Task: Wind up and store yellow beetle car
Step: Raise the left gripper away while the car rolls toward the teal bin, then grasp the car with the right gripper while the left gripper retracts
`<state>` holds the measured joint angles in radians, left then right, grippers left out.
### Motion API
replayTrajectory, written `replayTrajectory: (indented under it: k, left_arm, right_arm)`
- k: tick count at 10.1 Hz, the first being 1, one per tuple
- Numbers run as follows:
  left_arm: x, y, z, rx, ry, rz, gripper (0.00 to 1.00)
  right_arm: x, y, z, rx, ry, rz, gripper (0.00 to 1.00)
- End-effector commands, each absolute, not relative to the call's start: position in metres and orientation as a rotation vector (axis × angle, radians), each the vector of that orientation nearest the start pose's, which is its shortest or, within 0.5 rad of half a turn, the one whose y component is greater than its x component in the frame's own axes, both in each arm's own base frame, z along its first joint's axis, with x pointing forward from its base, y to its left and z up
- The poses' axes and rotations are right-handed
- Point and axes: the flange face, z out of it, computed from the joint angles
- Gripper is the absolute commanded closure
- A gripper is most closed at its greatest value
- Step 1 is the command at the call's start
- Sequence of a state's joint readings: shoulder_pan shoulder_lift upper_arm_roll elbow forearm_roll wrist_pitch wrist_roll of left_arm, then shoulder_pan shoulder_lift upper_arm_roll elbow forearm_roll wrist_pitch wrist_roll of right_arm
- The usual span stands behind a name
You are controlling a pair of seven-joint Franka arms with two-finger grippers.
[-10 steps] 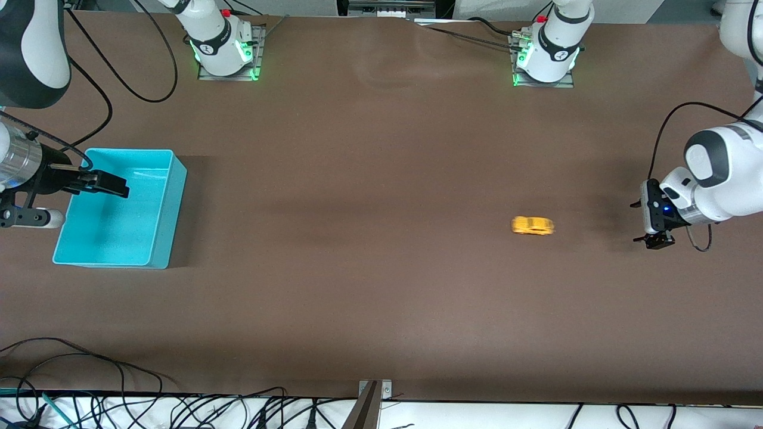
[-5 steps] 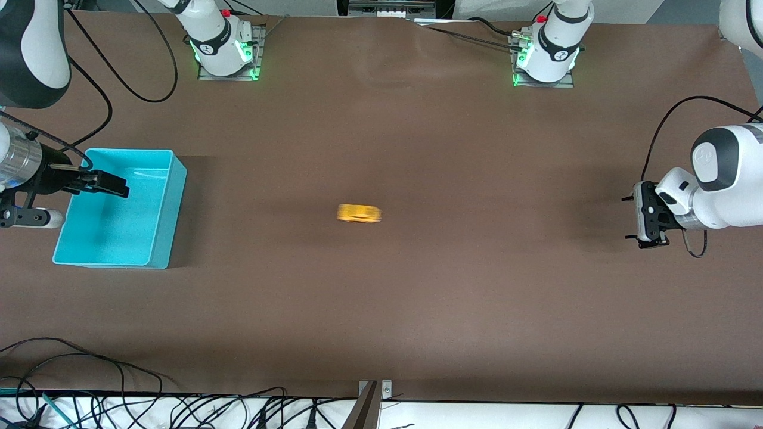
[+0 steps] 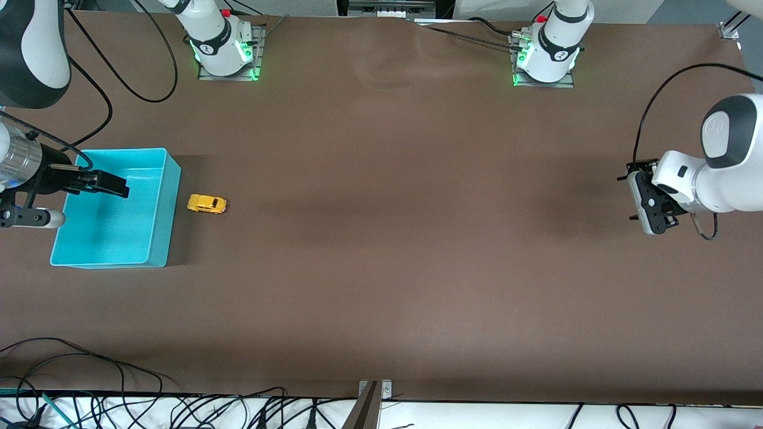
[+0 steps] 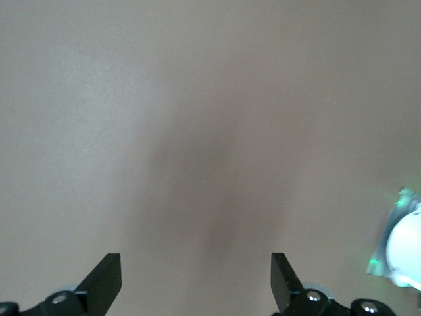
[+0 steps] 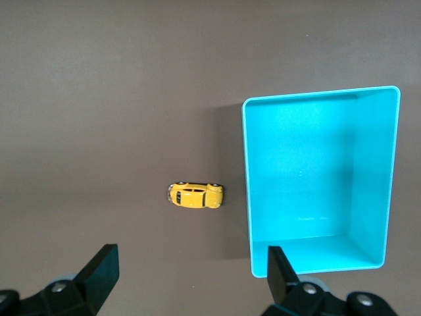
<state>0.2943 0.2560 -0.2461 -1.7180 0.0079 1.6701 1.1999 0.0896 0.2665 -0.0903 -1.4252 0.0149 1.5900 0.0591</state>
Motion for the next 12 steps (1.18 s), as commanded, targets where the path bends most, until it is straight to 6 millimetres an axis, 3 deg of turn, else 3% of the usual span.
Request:
replayTrajectory:
  k: [1,3,6,7,8,9,10,12]
  left_arm:
    - [0.592,0.017,0.483,-2.873,1.59,0.444,0.0]
    - [0.587,-0.01,0.539,-2.951,1.336,0.45,0.0]
    - [0.574,-0.063,0.589,-3.059,0.875,0.429,0.0]
    - [0.569,-0.078,0.599,-3.079,0.739,0.402,0.0]
    - [0.565,-0.083,0.606,-3.092,0.638,0.384,0.0]
    - [0.552,-0.086,0.632,-3.101,0.56,0.297,0.0]
    - [0.538,-0.103,0.644,-3.1,0.494,0.229,0.0]
    - [0.515,-0.085,0.658,-3.109,0.344,0.081,0.0]
  right_arm:
    - [0.629,0.007,0.541,-3.143,0.074,0.15,0.0]
    - [0.628,0.005,0.539,-3.144,0.055,0.16,0.0]
    - [0.628,0.006,0.536,-3.145,0.047,0.175,0.0]
    - [0.631,0.009,0.524,-3.14,0.041,0.205,0.0]
    - [0.633,0.022,0.517,-3.14,-0.019,0.223,0.0]
    - [0.634,0.046,0.507,-3.136,-0.167,0.24,0.0]
    - [0.636,0.055,0.495,-3.125,-0.263,0.266,0.0]
    - [0.642,0.061,0.458,-3.065,-0.564,0.29,0.0]
